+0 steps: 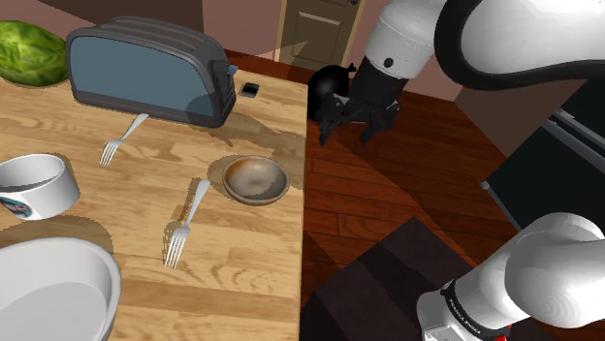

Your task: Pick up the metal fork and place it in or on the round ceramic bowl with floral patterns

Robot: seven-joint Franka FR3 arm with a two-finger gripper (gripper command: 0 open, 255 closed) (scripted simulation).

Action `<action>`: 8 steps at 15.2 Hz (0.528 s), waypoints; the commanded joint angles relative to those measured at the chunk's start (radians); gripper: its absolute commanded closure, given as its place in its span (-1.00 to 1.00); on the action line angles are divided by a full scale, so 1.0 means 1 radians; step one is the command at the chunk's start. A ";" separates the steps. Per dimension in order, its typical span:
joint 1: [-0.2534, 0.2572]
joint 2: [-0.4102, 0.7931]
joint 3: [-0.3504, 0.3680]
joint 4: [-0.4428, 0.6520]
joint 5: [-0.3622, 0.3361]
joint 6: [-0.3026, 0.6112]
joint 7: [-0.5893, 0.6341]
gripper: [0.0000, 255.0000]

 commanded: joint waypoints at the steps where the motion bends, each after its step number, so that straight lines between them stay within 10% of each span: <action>1: -0.007 0.051 0.061 0.024 0.000 0.029 0.081 -1.00; 8: -0.073 0.291 0.276 0.150 -0.091 0.124 0.371 -1.00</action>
